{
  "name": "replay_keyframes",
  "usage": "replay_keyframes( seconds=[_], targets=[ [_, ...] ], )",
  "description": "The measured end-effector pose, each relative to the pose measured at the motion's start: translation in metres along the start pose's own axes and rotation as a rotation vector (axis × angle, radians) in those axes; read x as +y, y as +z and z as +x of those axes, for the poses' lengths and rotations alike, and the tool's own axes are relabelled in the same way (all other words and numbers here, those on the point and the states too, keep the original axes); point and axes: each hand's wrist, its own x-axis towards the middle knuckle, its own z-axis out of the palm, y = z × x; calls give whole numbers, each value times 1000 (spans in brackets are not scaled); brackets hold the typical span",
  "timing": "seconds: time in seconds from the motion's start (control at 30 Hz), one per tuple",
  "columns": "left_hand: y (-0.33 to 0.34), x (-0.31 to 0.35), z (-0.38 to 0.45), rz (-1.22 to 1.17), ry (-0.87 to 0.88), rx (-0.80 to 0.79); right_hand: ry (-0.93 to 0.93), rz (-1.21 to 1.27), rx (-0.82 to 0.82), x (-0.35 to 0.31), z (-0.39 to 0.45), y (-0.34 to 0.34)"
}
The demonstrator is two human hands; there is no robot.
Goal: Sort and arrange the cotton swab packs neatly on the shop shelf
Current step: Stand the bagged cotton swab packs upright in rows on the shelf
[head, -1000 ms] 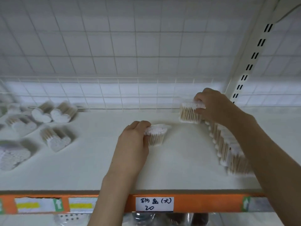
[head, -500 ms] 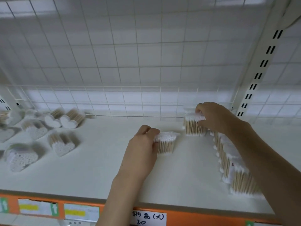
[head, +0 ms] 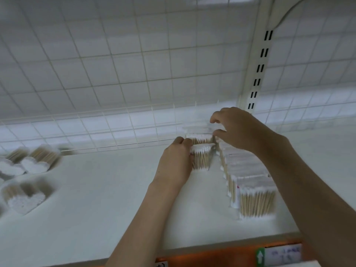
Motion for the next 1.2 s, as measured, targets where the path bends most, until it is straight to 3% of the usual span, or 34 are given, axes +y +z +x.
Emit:
replay_keyframes(
  seconds=[0.4, 0.67, 0.9, 1.2],
  targets=[
    [7, -2, 24, -75, 1, -54, 28, 76, 53, -15, -32, 0],
    [-14, -29, 4, 21, 6, -84, 60, 85, 43, -48, -41, 10],
    [-60, -96, -75, 172, -50, -56, 79, 201, -13, -134, -50, 34],
    [-153, -218, -177, 234, -170, 14, 54, 338, 3, -297, -42, 78]
  ],
)
